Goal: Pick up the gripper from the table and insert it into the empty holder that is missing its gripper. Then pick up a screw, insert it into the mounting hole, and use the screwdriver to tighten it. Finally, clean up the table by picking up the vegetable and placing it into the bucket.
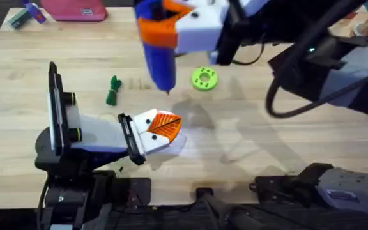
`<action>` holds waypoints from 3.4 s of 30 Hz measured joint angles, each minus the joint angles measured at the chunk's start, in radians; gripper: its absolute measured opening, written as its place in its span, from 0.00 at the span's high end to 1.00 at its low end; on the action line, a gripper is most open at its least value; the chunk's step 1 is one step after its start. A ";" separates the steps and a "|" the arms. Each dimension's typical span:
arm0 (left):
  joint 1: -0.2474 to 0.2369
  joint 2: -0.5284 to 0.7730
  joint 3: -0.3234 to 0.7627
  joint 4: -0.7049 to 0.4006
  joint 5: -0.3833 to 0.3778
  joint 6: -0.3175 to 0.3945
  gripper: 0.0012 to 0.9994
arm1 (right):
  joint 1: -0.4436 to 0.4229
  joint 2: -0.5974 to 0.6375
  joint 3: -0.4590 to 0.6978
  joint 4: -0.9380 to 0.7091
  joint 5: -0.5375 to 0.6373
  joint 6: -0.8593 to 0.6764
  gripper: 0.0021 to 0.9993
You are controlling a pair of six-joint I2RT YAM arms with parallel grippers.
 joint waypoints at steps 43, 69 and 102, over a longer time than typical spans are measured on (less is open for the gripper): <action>0.000 0.000 0.000 0.000 0.000 0.000 1.00 | 0.212 0.067 -0.032 0.054 0.019 -0.164 0.98; 0.000 0.000 0.000 0.000 0.000 0.000 1.00 | 0.203 0.067 -0.032 0.047 0.016 -0.182 0.98; 0.000 0.000 0.000 0.000 0.000 0.000 1.00 | 0.203 0.067 -0.032 0.012 0.017 -0.178 0.98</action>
